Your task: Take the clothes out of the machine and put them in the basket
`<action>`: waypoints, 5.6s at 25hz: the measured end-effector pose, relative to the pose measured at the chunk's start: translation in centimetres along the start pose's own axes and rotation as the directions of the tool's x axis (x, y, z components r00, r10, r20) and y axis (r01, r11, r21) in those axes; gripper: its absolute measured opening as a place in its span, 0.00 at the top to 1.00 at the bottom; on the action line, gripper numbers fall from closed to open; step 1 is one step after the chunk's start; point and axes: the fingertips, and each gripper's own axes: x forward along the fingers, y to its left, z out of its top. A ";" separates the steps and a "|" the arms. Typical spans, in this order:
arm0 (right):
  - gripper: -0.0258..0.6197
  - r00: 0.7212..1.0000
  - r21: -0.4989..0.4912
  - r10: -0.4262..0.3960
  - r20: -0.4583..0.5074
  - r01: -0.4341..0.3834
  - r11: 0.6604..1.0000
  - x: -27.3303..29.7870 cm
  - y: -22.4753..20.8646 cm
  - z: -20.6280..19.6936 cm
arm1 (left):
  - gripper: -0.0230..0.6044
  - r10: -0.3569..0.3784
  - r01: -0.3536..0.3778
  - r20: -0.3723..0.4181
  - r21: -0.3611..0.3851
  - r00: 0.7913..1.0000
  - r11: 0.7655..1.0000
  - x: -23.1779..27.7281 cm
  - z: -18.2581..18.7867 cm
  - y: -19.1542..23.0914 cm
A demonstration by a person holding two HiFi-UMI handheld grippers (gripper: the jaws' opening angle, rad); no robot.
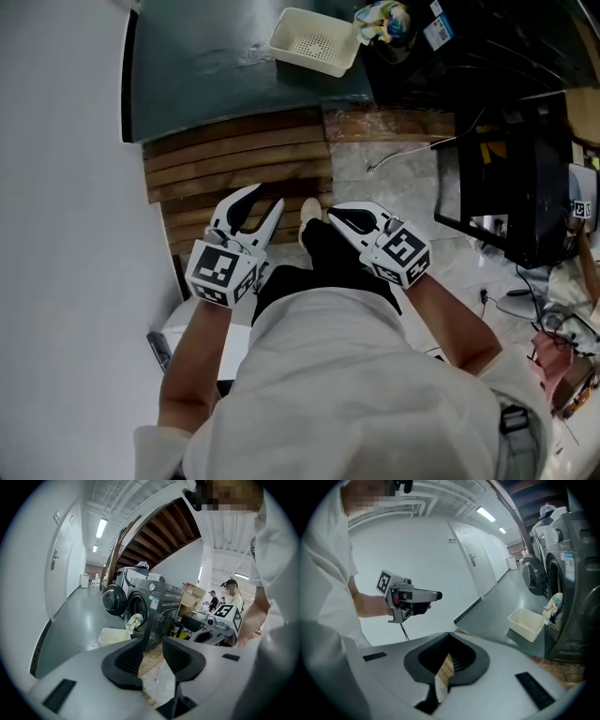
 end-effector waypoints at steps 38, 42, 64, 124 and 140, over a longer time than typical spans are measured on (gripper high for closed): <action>0.96 0.886 0.277 -0.450 0.107 0.408 0.870 6.5 -15.0 18.4 | 0.73 -0.452 0.479 -0.162 0.214 0.877 0.851 17.2 21.2 13.5; 0.96 0.854 0.304 -0.509 0.107 0.460 0.834 9.2 -16.1 22.0 | 0.72 -0.510 0.547 -0.203 0.228 0.836 0.806 18.3 23.1 16.8; 0.96 0.736 0.413 -0.672 0.080 0.589 0.694 9.9 -20.7 30.9 | 0.50 -0.596 0.669 -0.331 0.182 0.731 0.720 31.7 27.1 18.7; 0.96 0.915 0.346 -0.307 -0.263 0.386 0.855 10.5 -46.0 16.0 | 0.22 -0.251 0.656 -0.686 0.424 0.683 0.625 82.6 4.9 13.2; 0.96 0.918 0.377 -0.320 -0.234 0.389 0.840 10.7 -46.8 16.3 | 0.58 -0.221 0.613 -0.722 0.337 0.655 0.715 83.1 3.8 14.8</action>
